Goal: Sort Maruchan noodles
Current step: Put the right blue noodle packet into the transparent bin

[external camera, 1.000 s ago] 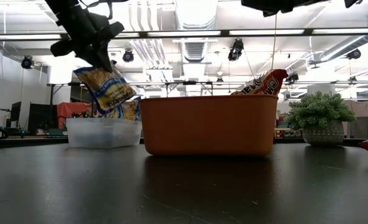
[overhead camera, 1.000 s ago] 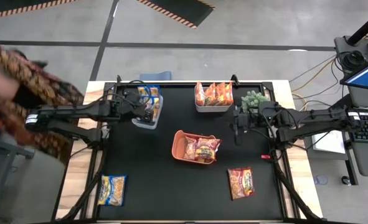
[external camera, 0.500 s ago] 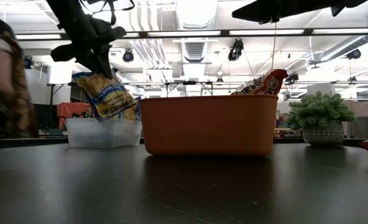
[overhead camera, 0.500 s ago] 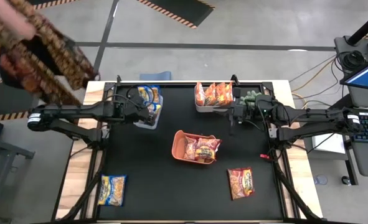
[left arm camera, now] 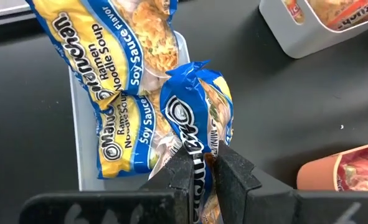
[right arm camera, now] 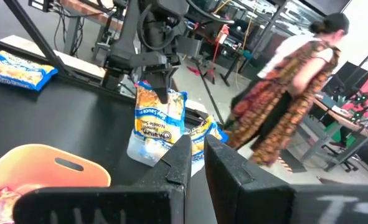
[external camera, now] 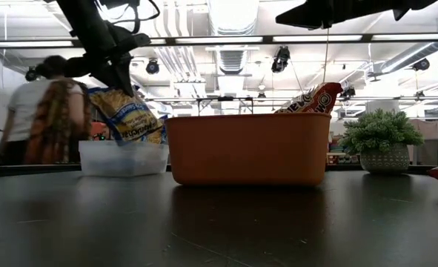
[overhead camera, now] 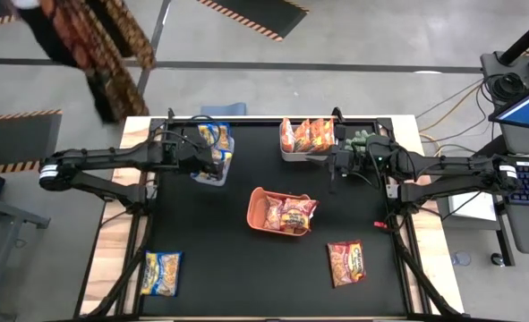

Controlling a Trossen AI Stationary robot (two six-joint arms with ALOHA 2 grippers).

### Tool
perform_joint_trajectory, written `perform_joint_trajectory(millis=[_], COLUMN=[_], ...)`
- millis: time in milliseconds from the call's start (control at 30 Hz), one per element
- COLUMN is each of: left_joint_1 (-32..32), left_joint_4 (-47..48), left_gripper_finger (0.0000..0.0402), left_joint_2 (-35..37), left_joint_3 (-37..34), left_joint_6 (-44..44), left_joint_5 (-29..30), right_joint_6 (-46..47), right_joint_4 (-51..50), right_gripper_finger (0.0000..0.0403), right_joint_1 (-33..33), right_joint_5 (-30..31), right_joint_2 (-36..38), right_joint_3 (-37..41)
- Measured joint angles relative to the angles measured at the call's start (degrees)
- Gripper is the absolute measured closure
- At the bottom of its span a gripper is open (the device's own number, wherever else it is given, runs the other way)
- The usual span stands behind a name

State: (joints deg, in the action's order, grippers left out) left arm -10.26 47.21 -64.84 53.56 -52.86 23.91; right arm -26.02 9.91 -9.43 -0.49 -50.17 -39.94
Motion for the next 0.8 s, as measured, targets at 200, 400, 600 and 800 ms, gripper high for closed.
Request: perform_joint_trajectory(millis=[200,400,600,800], left_joint_1=[-0.76,-1.61,-2.25,-3.55], left_joint_4=[0.38,-1.29,-3.71,-2.41], left_gripper_finger=[0.0378,0.0378,0.0375,0.0373], left_joint_2=[0.17,-0.07,-1.7,-4.06], left_joint_3=[0.0,0.0,0.0,-0.02], left_joint_6=[-0.43,-3.65,-3.69,-4.04], left_joint_5=[-1.43,0.66,0.78,1.06], right_joint_6=[0.09,0.65,0.63,0.61], right_joint_4=[-0.17,-0.3,-0.78,-1.96], right_gripper_finger=[0.0369,0.0369,0.0369,0.0369], right_joint_1=[0.0,0.0,0.0,0.0], right_joint_5=[0.0,0.0,0.0,0.02], right_joint_2=[0.0,0.0,0.0,0.02], right_joint_3=[0.0,0.0,0.0,0.0])
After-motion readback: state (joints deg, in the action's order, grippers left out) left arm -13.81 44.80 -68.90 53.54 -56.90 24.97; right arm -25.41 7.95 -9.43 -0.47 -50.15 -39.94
